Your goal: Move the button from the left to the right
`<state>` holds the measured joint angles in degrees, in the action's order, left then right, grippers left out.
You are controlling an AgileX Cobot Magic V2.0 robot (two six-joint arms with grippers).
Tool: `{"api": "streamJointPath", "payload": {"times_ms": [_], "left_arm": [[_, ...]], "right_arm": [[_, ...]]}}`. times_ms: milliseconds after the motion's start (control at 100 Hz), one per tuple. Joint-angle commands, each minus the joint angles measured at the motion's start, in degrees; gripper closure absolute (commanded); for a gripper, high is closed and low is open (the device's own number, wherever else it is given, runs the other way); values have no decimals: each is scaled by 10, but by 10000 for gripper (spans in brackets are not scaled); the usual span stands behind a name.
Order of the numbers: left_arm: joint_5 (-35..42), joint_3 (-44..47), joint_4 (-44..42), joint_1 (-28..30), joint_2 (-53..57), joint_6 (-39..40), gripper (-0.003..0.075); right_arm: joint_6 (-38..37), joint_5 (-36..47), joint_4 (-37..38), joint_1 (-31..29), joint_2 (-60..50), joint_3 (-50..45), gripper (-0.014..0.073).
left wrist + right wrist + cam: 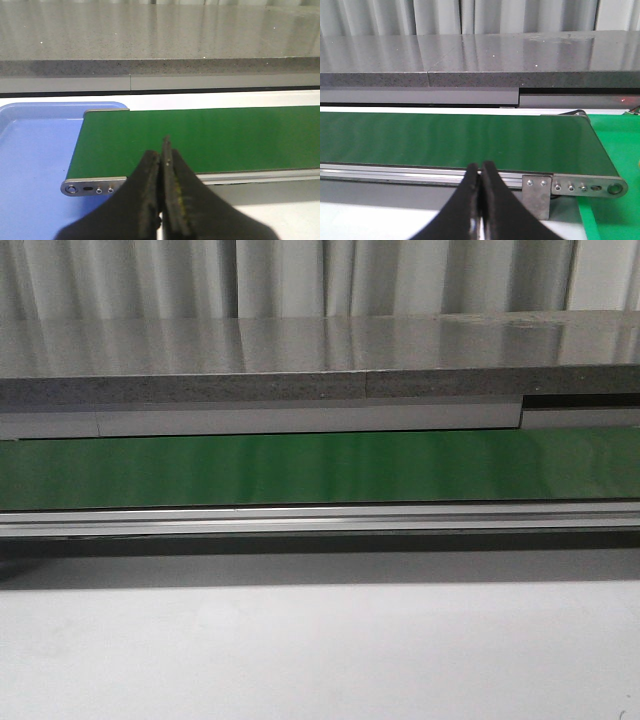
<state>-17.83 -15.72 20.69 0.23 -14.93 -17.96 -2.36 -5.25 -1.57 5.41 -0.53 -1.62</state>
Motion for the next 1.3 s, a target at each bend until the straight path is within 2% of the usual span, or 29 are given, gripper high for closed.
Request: {"api": "streamJointPath", "payload": {"times_ms": [0,670,850,920,1070,1290], "left_arm": [[38,-15,9,-4,-4,0,739],[38,-15,9,-4,-4,0,739],[77,-15,-19,-4,-4,2,739],[77,-15,-60,-4,1,37,739],[79,-5,-193,-4,36,186,739],[83,43,-207,-4,103,197,739]], "right_arm": [[0,53,2,-3,-9,11,662],[0,53,2,-3,-9,11,662],[0,53,2,-3,-9,11,662],[0,53,2,-3,-9,11,662],[0,53,2,-3,-9,11,662],[0,53,2,-3,-9,11,662]]}}
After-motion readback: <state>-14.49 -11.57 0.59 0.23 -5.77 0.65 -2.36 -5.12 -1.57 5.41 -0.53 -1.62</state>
